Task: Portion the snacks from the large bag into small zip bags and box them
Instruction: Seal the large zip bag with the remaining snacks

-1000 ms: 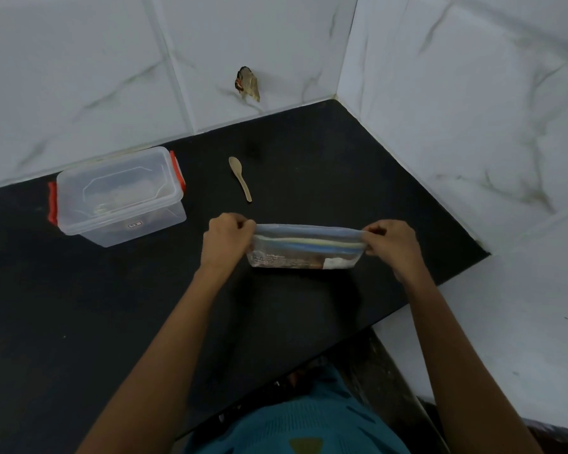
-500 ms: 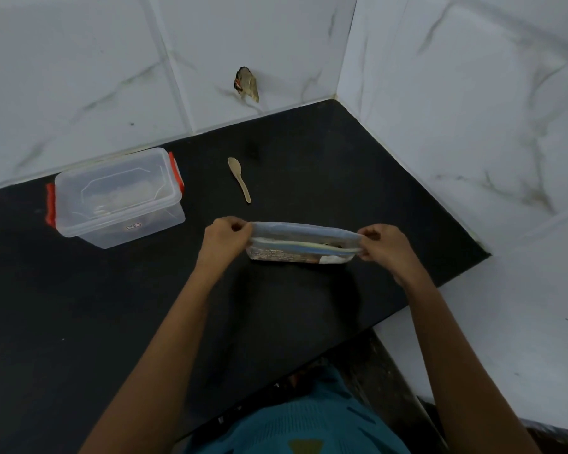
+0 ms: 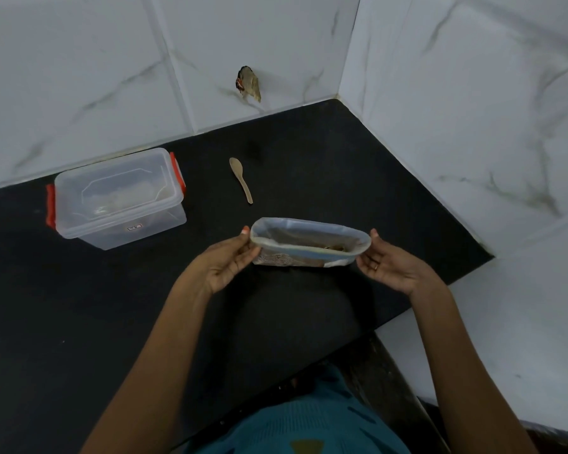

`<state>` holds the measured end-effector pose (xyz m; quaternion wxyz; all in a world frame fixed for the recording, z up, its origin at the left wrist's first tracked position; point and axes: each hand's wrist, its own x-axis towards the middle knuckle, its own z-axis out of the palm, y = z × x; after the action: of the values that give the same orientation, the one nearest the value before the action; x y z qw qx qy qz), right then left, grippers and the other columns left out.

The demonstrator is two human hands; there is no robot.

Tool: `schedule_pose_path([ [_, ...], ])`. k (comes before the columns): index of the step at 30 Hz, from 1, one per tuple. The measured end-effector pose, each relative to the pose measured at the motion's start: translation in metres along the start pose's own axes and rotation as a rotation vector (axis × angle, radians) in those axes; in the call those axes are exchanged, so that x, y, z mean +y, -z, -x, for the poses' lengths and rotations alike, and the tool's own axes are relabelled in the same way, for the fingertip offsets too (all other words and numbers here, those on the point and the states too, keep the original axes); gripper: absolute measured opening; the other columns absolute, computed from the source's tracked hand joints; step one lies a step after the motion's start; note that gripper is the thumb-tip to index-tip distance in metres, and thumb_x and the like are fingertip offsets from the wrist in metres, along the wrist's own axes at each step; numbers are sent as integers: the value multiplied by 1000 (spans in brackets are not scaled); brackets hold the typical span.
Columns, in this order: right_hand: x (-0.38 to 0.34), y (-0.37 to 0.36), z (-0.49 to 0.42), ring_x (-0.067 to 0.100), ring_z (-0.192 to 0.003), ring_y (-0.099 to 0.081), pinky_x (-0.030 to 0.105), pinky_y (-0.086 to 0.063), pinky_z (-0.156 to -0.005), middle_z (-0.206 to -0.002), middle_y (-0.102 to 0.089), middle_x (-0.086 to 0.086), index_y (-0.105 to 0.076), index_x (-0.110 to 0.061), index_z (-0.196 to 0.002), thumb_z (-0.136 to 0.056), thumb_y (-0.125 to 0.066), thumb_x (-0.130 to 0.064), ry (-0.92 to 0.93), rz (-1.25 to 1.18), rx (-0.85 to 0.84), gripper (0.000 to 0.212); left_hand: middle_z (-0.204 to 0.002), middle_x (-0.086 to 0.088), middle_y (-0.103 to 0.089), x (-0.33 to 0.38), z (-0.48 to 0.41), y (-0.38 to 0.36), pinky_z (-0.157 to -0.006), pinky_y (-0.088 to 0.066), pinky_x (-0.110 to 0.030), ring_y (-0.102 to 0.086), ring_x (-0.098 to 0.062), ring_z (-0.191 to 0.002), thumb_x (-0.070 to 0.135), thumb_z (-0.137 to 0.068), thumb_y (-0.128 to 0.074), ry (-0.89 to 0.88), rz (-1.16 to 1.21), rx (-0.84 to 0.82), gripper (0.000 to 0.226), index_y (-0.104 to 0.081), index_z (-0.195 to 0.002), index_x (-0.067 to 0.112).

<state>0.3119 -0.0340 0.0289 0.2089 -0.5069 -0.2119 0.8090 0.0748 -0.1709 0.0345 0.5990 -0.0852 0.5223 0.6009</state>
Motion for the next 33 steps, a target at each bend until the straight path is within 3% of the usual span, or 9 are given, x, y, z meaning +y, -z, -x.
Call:
schedule_pose_path([
  [5, 2, -2, 1, 17, -84, -62, 28, -58, -62, -92, -61, 8, -60, -10, -90, -84, -52, -21, -21, -22, -72, 14, -78, -15, -70, 3, 3, 2, -64, -58, -24, -71, -16, -67, 9, -85, -58, 59, 68, -32, 12, -67, -83, 1],
  [9, 4, -4, 4, 19, -85, -63, 29, -57, -64, -92, -63, 9, -71, -10, -81, -72, -56, -15, -30, 47, -121, 18, -76, -16, -71, 4, 6, 1, -63, -58, -25, -71, -17, -68, 8, -84, -58, 94, 39, -68, 27, -74, -62, 2],
  [13, 2, -10, 6, 19, -91, -59, 28, -57, -65, -96, -63, 8, -62, -10, -97, -90, -48, -6, 24, 190, -96, 16, -80, -12, -67, 2, 8, -2, -60, -56, -19, -65, -14, -74, 8, -85, -58, 59, -72, -86, 11, -68, -82, 3],
  [17, -1, -17, 11, 14, -87, -62, 22, -55, -62, -99, -65, 7, -62, -6, -104, -86, -55, -2, 116, 429, -49, 19, -89, -5, -66, -3, 5, -6, -61, -51, -16, -60, -8, -74, 5, -84, -60, -106, -396, -32, 11, -64, -92, 11],
  [21, 2, -24, 9, 6, -79, -60, 17, -50, -59, -88, -63, -1, -64, -7, -103, -82, -63, -1, 300, 842, 112, 21, -113, -2, -54, -7, 4, -15, -64, -42, -18, -55, -10, -92, 5, -83, -62, -340, -772, 84, 14, -60, -91, 17],
  [23, 4, -25, 4, 11, -83, -61, 21, -52, -67, -91, -64, 3, -65, -9, -97, -80, -65, -1, 366, 929, 193, 19, -121, -2, -46, -9, 2, -16, -68, -42, -18, -50, -13, -103, 6, -81, -64, -460, -851, 167, 22, -52, -87, 22],
  [26, 6, -24, 0, 14, -82, -60, 32, -53, -79, -88, -63, 4, -60, -21, -78, -79, -65, -3, 447, 992, 316, 19, -128, -1, -42, -10, 0, -11, -73, -41, -19, -47, -7, -98, 9, -81, -66, -668, -1106, 306, 18, -54, -87, 20],
  [30, 11, -29, 0, 5, -65, -52, 19, -44, -62, -75, -56, -3, -57, -19, -75, -80, -62, -7, 639, 1089, 450, 14, -122, 0, -46, -16, -2, -8, -72, -46, -22, -48, -4, -91, 9, -87, -58, -861, -1307, 332, 8, -59, -95, 12],
  [33, 10, -33, 1, 8, -72, -55, 21, -50, -64, -82, -55, -2, -55, -17, -83, -84, -59, -5, 640, 944, 463, 13, -103, 1, -55, -15, -2, -14, -70, -49, -24, -54, -7, -83, 9, -91, -51, -804, -1299, 306, 11, -59, -97, 13],
])
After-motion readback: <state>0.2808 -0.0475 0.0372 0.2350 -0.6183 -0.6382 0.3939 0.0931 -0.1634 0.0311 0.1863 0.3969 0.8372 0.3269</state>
